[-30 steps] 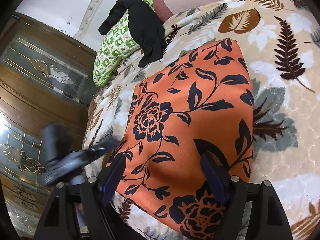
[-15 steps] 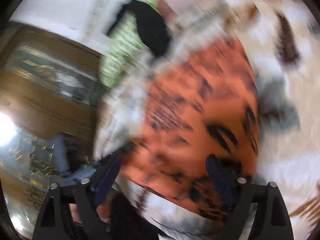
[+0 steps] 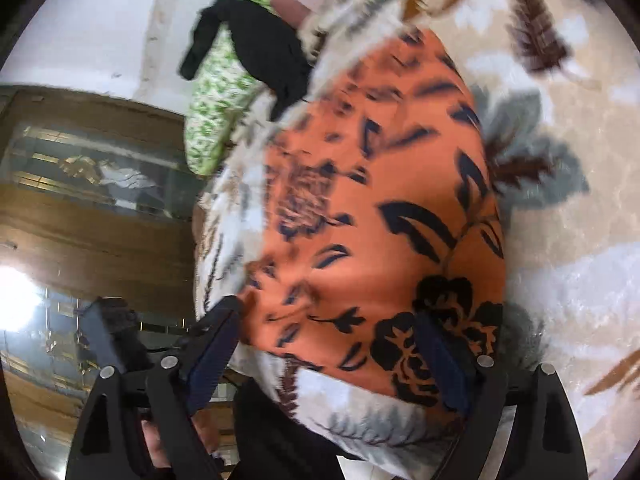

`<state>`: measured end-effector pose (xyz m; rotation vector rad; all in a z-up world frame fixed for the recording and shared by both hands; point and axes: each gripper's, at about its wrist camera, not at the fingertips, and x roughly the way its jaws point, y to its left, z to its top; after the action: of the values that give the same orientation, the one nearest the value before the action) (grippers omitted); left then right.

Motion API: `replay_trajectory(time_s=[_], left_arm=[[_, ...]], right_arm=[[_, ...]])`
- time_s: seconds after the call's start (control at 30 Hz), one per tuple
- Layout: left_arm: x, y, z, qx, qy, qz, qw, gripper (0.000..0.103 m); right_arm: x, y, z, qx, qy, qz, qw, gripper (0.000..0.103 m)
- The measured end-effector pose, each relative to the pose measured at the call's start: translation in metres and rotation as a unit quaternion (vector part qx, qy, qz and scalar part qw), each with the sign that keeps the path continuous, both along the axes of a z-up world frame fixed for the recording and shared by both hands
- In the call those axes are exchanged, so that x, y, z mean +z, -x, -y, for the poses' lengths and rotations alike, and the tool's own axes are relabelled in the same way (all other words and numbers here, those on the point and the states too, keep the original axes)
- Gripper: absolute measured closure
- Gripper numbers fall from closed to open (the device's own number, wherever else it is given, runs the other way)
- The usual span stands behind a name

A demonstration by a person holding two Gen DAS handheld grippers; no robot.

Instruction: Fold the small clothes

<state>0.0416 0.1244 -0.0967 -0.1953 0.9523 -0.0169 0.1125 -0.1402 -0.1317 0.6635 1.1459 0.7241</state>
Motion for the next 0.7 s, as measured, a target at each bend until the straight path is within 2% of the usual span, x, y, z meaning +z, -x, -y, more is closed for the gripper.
replay_trajectory(time_s=[0.07,0.1,0.17,0.2,0.23,0.3,0.4,0.47,0.53,0.57,0.7], left_arm=[[-0.003,-0.001,0.001,0.001,0.001,-0.002,1.0000,0.042],[-0.006,-0.001,0.002,0.001,0.001,-0.006,1.0000,0.042],[-0.013,-0.003,0.004,-0.001,-0.003,-0.016,0.9999,0.042],[-0.019,-0.004,0.004,0.000,-0.011,-0.026,0.9996,0.042],[-0.022,-0.004,0.004,0.001,-0.015,-0.032,0.9994,0.042],[-0.028,-0.004,0.003,0.003,-0.014,-0.037,0.9992,0.042],[-0.029,-0.004,0.003,0.004,-0.013,-0.037,0.9992,0.042],[-0.030,-0.004,0.004,0.002,-0.014,-0.039,0.9991,0.042],[-0.030,-0.003,0.004,0.002,-0.014,-0.040,0.9991,0.042],[-0.030,-0.002,0.003,0.002,-0.015,-0.039,0.9991,0.042],[-0.025,-0.001,0.001,0.005,-0.008,-0.033,0.9994,0.041]], right_arm=[[0.005,0.001,0.003,0.003,-0.020,0.011,1.000,0.013],[-0.004,-0.001,0.003,0.005,-0.026,-0.001,1.000,0.012],[-0.037,-0.006,-0.001,0.017,-0.017,-0.058,0.998,0.011],[-0.044,-0.009,0.001,0.015,-0.026,-0.060,0.998,0.012],[-0.039,-0.007,0.007,-0.001,-0.042,-0.053,0.998,0.012],[-0.024,-0.004,0.009,-0.007,-0.036,-0.046,0.998,0.012],[-0.001,0.000,0.001,0.028,-0.041,-0.006,0.999,0.011],[-0.009,0.003,-0.010,0.046,-0.035,-0.008,0.998,0.011],[-0.037,0.000,-0.021,0.057,-0.003,-0.047,0.997,0.011],[-0.036,0.001,-0.018,0.046,-0.013,-0.041,0.998,0.011],[0.002,0.000,-0.006,0.030,-0.028,0.010,0.999,0.011]])
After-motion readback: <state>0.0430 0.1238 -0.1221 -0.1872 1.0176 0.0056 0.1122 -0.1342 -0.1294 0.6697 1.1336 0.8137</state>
